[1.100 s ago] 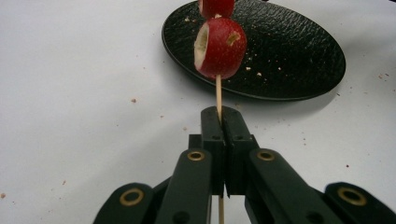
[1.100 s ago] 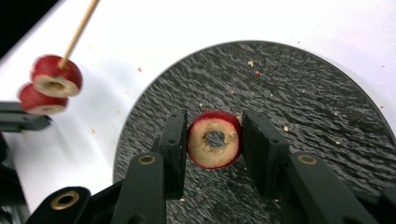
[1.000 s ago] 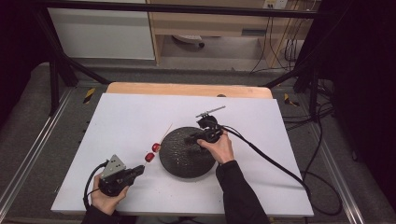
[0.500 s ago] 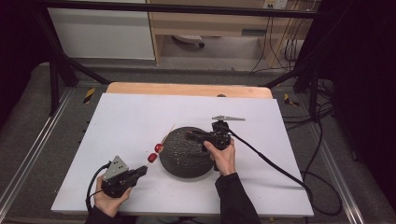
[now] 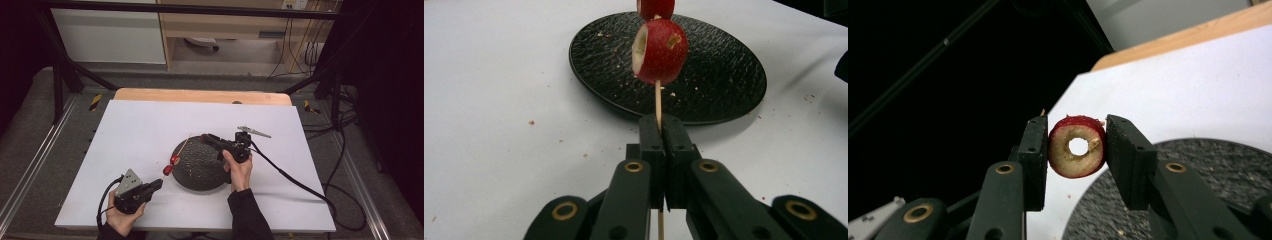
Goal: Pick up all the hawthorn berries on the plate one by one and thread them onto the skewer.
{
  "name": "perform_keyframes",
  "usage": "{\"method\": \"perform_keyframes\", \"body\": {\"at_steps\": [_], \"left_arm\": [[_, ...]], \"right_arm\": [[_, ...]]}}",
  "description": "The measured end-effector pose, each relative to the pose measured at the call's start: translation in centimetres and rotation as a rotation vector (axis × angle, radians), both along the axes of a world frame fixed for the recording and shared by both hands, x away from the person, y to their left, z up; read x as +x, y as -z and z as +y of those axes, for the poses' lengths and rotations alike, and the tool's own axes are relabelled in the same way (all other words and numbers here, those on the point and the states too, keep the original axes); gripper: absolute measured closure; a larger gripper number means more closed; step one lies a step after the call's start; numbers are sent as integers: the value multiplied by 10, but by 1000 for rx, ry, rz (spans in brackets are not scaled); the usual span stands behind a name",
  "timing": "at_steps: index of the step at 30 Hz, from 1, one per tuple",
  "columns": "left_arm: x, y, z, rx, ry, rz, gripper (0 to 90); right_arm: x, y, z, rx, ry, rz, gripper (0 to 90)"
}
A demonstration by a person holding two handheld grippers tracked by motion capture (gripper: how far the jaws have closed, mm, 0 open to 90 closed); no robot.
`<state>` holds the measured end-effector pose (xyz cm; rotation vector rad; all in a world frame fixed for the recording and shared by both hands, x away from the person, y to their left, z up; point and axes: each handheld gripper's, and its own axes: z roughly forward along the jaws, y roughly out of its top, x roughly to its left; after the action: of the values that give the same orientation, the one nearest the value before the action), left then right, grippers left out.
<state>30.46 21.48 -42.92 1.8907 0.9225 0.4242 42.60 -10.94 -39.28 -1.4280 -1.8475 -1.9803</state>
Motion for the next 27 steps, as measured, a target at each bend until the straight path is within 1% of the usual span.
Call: {"method": "perform_keyframes", "body": {"at_steps": [4, 8, 11, 15, 16, 23, 27], "left_arm": [[-2, -1, -3, -12, -4, -5, 885], [-4, -3, -7, -30, -6, -12, 885], [-5, -5, -11, -47, -10, -19, 885], [-7, -7, -18, -59, -6, -30, 885], [-7, -8, -20, -66, -4, -31, 885], [-8, -10, -33, -82, 9, -27, 885], [-8, -13, -39, -88, 15, -25, 885]], "right_arm": [[-1, -3, 0, 61, 24, -20, 626], [-1, -7, -2, 130, 66, -43, 626], [-1, -9, -3, 158, 85, -58, 626], [-1, -11, -3, 191, 105, -60, 626], [-1, -10, -3, 199, 111, -54, 626], [-1, -13, -4, 257, 143, -74, 626], [-1, -14, -5, 279, 160, -84, 626]]}}
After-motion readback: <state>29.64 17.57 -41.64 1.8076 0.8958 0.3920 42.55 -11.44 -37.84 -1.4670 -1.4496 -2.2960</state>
